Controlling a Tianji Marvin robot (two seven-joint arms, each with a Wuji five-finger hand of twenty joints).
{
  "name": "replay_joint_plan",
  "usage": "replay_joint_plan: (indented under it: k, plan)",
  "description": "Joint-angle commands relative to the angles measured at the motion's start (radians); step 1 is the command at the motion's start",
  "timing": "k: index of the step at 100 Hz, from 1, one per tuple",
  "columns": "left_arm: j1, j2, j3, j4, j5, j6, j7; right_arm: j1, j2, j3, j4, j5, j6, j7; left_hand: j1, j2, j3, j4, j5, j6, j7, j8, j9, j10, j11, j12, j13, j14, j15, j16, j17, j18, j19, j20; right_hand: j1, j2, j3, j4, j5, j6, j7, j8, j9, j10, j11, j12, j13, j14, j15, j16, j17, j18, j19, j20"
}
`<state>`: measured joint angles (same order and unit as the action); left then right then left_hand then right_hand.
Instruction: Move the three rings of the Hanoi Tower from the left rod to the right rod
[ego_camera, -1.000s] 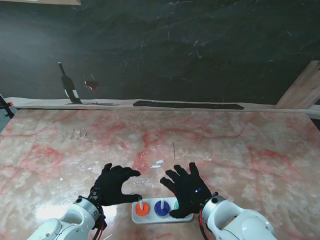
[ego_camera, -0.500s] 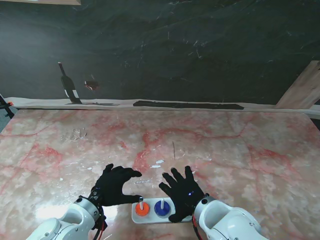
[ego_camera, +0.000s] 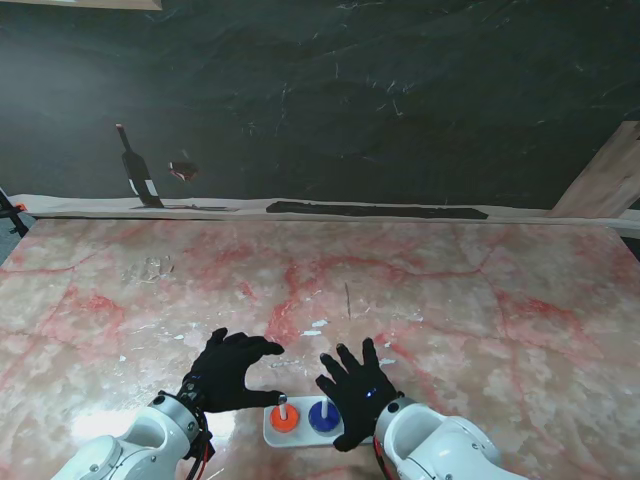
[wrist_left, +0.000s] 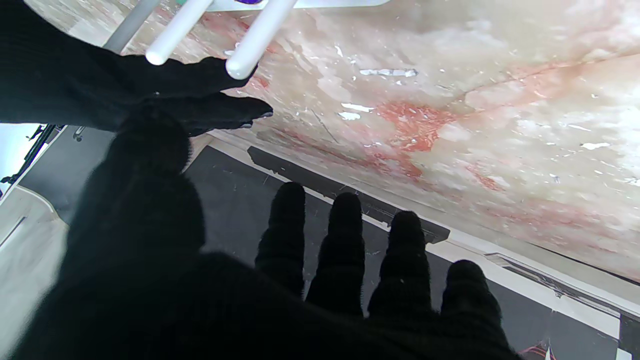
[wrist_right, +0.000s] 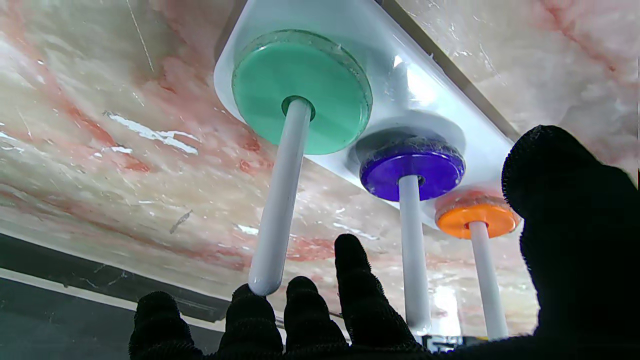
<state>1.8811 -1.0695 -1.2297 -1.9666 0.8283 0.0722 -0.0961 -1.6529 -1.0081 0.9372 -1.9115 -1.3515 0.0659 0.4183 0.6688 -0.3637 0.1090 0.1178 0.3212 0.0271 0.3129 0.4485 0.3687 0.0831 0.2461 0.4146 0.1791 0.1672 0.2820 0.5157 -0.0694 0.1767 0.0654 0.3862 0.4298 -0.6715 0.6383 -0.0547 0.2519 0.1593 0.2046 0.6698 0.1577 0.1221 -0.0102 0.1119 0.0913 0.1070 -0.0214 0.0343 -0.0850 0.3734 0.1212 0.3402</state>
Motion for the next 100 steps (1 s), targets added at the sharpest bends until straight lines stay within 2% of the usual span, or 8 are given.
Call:
replay_joint_plan:
  k: [1,46,70,100]
  plan:
    - [0.000,0.001,0.002,0.000,-0.004,-0.001,-0.002,0.002,0.003,-0.013,0.014,-0.012,0.004,-0.004,0.013,0.015,-0.026,-0.017,-0.005,0.001,-0.023,-0.006,-0.039,0.004,-0.019,0.002,-0.027,-0.012,-0.027,-0.009,0.000,0.009,-0.009,-0.014,-0.037,-0.002,0.006,-0.014,0.015,0.031,0.010,0.017,-0.040,0.016,-0.033,-0.020,-0.045,0.025,-0.019,-0.016,0.008,0.015,-0.038,-0.022]
    - [-0.004,0.002,0.004,0.005,-0.005,-0.005,-0.001,0.075,0.004,-0.105,0.110,0.012,0.075,-0.049,0.011,0.019,-0.032,-0.016,-0.010,0.000,-0.026,-0.007,-0.043,0.004,-0.021,0.001,-0.030,-0.010,-0.027,-0.009,0.000,0.009,-0.010,-0.020,-0.053,0.010,0.010,-0.014,-0.002,0.052,0.009,0.045,-0.040,0.022,-0.037,-0.076,-0.046,0.028,-0.019,-0.032,0.025,0.025,-0.083,-0.030]
    - [-0.010,0.002,0.009,0.009,-0.003,-0.004,-0.005,0.101,0.004,-0.126,0.148,0.039,0.078,-0.093,0.007,0.024,-0.036,-0.015,-0.013,-0.012,-0.025,-0.005,-0.047,0.003,-0.023,0.000,-0.042,-0.014,-0.031,-0.010,0.000,0.009,-0.011,-0.024,-0.050,0.004,0.024,-0.011,-0.002,-0.017,0.042,0.094,-0.039,0.013,-0.035,-0.105,-0.044,0.024,-0.016,-0.034,0.038,0.027,-0.117,-0.017]
    - [-0.018,0.004,0.014,0.014,-0.002,-0.004,-0.014,0.116,0.001,-0.155,0.198,0.088,0.112,-0.159,0.007,0.028,-0.042,-0.015,-0.027,-0.020,-0.040,-0.004,-0.052,0.002,-0.025,0.000,-0.048,-0.020,-0.048,-0.019,0.001,0.006,-0.010,-0.026,-0.001,0.061,0.001,-0.004,0.027,-0.083,0.087,0.142,-0.037,0.005,-0.024,-0.078,-0.043,0.018,-0.012,-0.017,0.039,0.030,-0.128,0.016]
